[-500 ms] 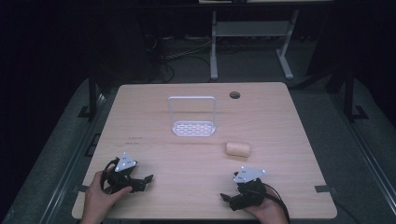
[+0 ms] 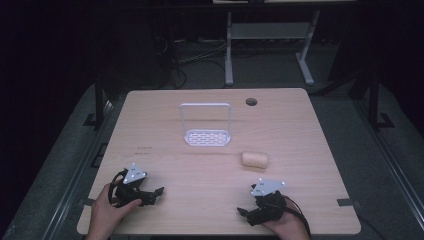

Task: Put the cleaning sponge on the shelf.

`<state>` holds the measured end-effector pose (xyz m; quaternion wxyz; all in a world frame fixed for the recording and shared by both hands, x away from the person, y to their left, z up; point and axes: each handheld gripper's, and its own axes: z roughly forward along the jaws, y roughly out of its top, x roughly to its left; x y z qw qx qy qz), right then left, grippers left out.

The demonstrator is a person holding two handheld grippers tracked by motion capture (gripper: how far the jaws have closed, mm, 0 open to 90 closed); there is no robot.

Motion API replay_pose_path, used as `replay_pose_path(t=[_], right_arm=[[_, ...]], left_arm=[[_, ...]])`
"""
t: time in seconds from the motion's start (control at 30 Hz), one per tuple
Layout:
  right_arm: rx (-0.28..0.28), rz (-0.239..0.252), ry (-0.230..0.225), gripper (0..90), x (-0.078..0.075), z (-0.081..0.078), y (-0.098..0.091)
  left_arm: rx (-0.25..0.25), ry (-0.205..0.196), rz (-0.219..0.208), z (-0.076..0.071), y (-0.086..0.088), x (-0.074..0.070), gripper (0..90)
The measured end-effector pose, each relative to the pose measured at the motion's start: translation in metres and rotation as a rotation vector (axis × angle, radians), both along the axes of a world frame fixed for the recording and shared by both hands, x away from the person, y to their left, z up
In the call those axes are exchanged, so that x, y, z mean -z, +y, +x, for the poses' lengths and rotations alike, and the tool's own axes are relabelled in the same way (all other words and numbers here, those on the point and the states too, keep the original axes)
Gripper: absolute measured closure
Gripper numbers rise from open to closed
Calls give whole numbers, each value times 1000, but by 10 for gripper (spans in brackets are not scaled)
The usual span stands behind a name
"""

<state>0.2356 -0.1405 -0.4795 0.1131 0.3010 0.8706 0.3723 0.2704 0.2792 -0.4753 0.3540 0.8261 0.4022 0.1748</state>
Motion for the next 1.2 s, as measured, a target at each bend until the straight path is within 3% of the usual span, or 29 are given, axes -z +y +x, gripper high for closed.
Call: replay_pose_path(t=[0.27, 0.57, 1.2], right_arm=[[-14, -6, -11, 104, -3, 0, -3], [4, 18, -1, 105, -6, 4, -14], [43, 15, -25, 105, -10, 9, -35]], left_arm=[[0, 1, 1, 0, 0, 0, 127], [1, 1, 1, 0, 0, 0, 127], [1, 1, 1, 0, 0, 0, 127]])
